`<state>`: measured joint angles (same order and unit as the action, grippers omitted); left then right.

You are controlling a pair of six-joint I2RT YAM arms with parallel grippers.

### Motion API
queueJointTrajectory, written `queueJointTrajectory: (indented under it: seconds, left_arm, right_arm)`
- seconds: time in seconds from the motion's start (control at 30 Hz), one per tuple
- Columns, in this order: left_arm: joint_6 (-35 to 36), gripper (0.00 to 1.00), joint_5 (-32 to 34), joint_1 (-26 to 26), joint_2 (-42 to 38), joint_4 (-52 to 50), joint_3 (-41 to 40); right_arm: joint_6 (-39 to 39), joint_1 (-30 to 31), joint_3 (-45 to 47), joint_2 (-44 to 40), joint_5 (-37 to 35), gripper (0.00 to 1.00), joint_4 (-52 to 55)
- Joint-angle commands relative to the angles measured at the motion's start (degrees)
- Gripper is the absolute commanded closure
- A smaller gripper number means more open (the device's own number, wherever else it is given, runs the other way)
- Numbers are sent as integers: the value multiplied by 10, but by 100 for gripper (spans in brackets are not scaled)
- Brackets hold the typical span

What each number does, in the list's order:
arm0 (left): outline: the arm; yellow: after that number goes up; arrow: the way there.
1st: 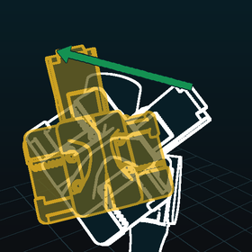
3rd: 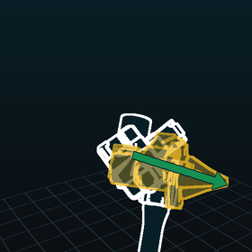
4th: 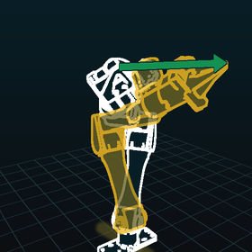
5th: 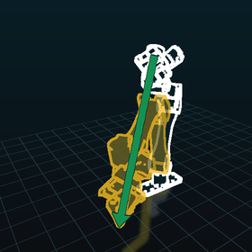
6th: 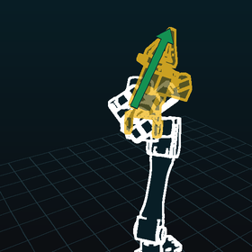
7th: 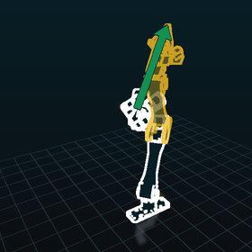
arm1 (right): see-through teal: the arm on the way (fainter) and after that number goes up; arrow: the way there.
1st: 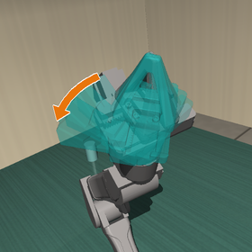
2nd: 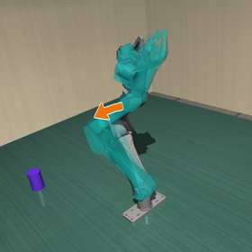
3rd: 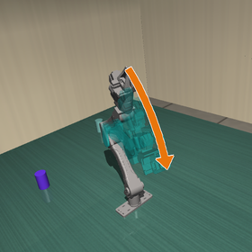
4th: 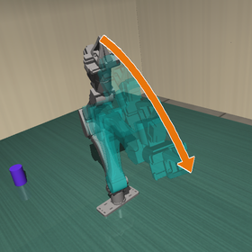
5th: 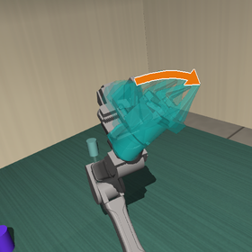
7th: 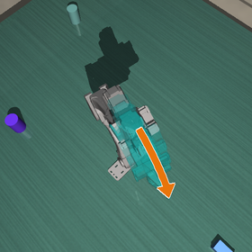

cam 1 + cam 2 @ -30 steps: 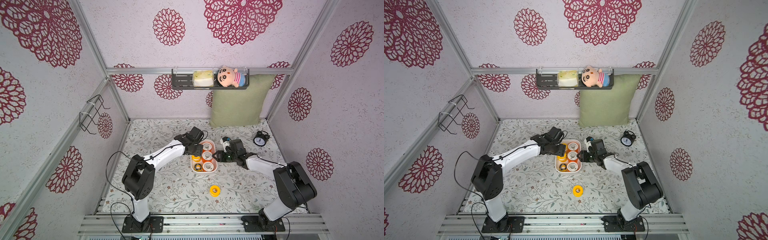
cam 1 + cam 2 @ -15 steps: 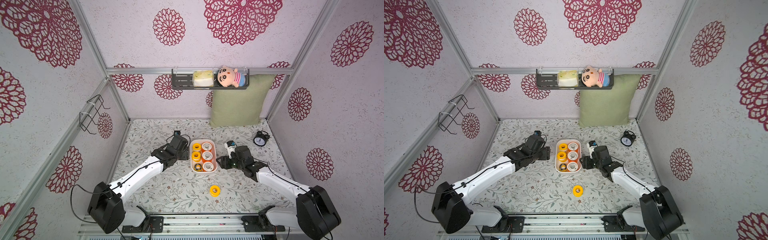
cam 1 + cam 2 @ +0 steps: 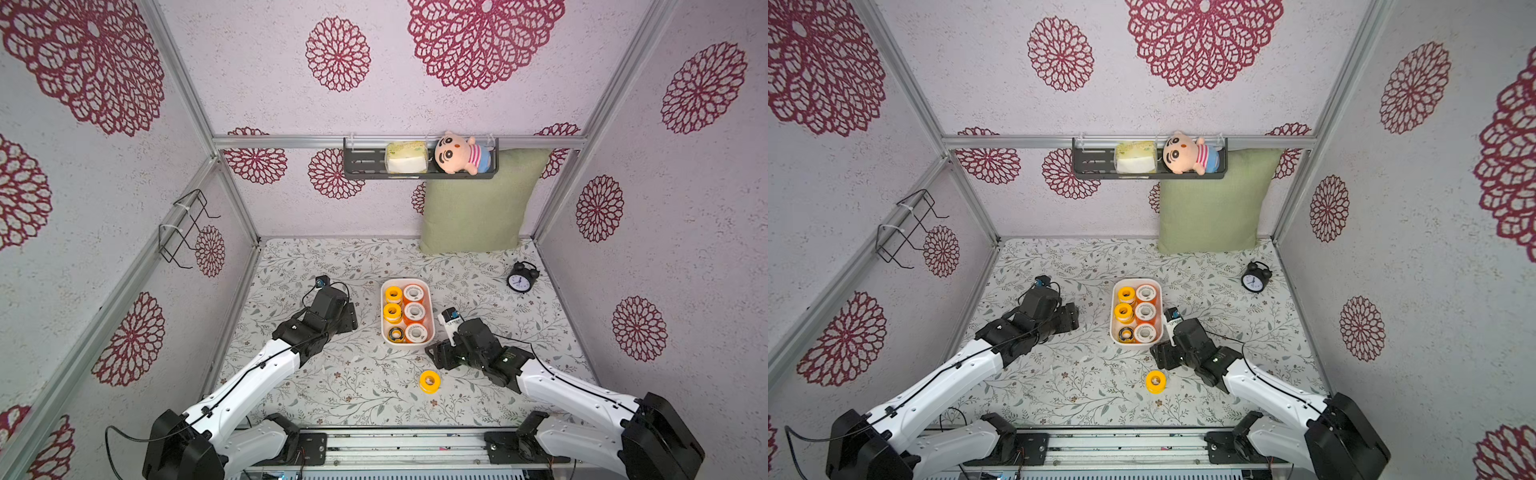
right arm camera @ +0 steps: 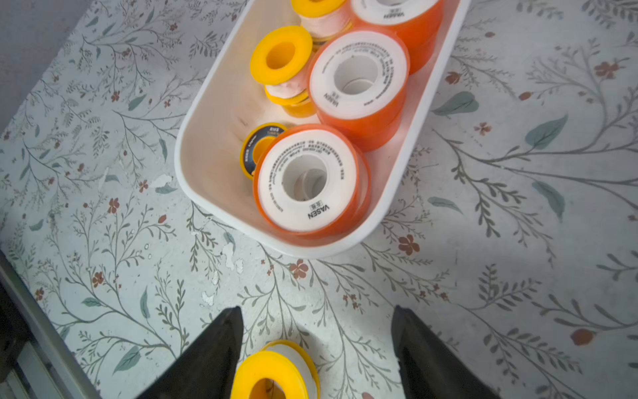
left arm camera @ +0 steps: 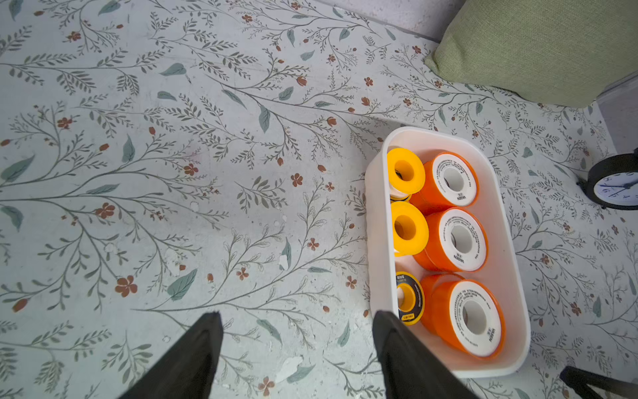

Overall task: Put the sealing tape into the storage box
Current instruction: Pick up the sealing tape at the center of the board.

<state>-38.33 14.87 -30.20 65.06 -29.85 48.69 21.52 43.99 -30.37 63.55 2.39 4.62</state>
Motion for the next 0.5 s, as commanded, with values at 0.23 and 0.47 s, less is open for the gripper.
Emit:
queueJointTrajectory:
  seconds: [0.23, 0.47]
  left_arm:
    - [-19, 24, -22, 6, -22, 16, -17]
    - [-25, 24, -28, 6, -30, 17, -28]
  right_arm:
    - [37, 94, -1, 21, -44, 22, 34]
    - [67, 141, 2, 46, -77, 22, 41]
